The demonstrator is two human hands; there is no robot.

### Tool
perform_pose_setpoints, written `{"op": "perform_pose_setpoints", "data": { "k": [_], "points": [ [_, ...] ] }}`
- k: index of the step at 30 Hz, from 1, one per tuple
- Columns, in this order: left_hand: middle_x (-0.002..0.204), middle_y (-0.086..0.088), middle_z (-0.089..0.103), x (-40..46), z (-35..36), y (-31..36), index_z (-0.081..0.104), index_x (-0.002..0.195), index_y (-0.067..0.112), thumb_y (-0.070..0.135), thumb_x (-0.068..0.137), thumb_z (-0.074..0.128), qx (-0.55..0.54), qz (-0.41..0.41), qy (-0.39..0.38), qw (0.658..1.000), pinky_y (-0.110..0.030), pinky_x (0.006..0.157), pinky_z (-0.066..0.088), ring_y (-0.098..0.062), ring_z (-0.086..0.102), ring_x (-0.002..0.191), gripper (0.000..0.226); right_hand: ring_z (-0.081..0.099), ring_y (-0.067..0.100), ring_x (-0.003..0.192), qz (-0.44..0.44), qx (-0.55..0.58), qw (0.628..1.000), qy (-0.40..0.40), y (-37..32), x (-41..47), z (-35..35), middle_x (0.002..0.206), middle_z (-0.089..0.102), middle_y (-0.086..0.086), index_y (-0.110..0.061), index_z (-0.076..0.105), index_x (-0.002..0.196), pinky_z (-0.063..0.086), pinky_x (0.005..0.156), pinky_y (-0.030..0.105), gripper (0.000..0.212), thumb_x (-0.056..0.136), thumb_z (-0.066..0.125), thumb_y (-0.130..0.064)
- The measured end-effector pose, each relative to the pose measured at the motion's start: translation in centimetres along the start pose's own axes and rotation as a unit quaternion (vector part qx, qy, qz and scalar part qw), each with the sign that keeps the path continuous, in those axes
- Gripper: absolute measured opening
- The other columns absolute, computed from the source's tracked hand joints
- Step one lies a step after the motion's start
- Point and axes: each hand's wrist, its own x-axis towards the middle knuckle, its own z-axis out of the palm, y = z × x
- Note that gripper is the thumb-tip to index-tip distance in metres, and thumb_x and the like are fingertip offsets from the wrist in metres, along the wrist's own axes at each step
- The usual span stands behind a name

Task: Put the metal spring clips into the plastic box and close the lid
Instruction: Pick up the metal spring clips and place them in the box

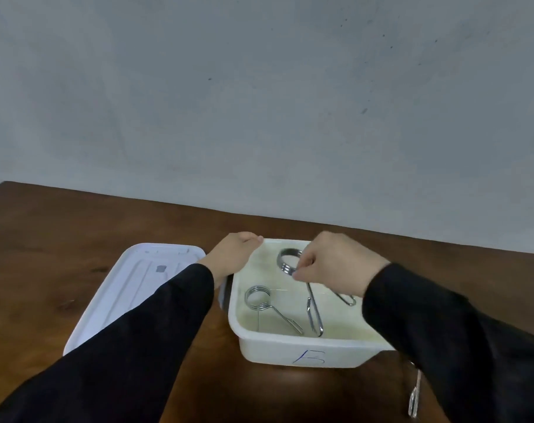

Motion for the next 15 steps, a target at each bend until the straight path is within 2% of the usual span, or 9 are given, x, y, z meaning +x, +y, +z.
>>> {"op": "perform_pose_setpoints", "data": {
  "k": [3,5,6,9,13,15],
  "points": [
    [0.115,0.0,0.072,0.1,-0.1,-0.1,0.071,0.119,0.017,0.042,0.098,0.053,-0.009,-0.002,-0.005,1.0,-0.035,0.098,0.05,-0.019,0.065,0.109,0.038,0.063,0.023,0.075,0.023,-0.061,0.997,-0.049,-1.3,3.9,5.6,0.08,0.068,0.004,-0.009,0.068,0.083,0.049,0.064,0.029,0.02,0.08,0.068,-0.029],
    [0.123,0.0,0.068,-0.1,-0.2,0.0,0.067,0.126,0.016,0.042,0.099,0.051,-0.005,-0.004,-0.01,1.0,-0.035,0.101,0.046,-0.018,0.061,0.114,0.041,0.057,0.025,0.077,0.025,-0.098,0.993,-0.066,-1.8,5.5,8.0,0.082,0.061,0.004,-0.012,0.06,0.086,0.044,0.067,0.03,0.019,0.084,0.067,-0.029],
    [0.126,0.0,0.066,-0.1,-0.2,0.1,0.066,0.129,0.016,0.041,0.1,0.049,0.001,-0.002,-0.01,1.0,-0.034,0.101,0.045,-0.018,0.059,0.116,0.042,0.057,0.025,0.078,0.025,-0.11,0.991,-0.067,-2.0,6.1,8.8,0.085,0.06,0.006,-0.013,0.062,0.092,0.043,0.069,0.03,0.018,0.086,0.067,-0.03],
    [0.13,-0.001,0.063,-0.2,-0.3,0.2,0.063,0.133,0.016,0.041,0.101,0.047,0.01,0.001,-0.01,1.0,-0.032,0.097,0.042,-0.018,0.056,0.116,0.044,0.065,0.027,0.095,0.032,-0.098,0.993,-0.066,-2.4,7.7,10.9,0.105,0.069,0.007,-0.014,0.065,0.115,0.049,0.081,0.032,0.031,0.087,0.067,-0.028],
    [0.125,0.0,0.064,-0.1,-0.2,0.0,0.064,0.131,0.016,0.039,0.102,0.045,0.009,0.005,-0.013,1.0,-0.029,0.091,0.039,-0.017,0.055,0.111,0.042,0.059,0.024,0.091,0.079,-0.067,0.993,-0.064,-3.0,9.0,12.4,0.114,0.067,0.007,-0.018,0.062,0.123,0.047,0.095,0.038,0.039,0.087,0.071,-0.028],
    [0.124,0.001,0.063,0.0,-0.2,-0.1,0.064,0.131,0.016,0.04,0.102,0.044,0.013,0.008,-0.012,1.0,-0.029,0.091,0.039,-0.017,0.055,0.111,0.041,0.059,0.027,0.1,0.102,-0.057,0.99,-0.078,-3.0,9.0,12.7,0.12,0.064,0.009,-0.017,0.06,0.126,0.045,0.099,0.039,0.042,0.088,0.071,-0.029]
  ]
}}
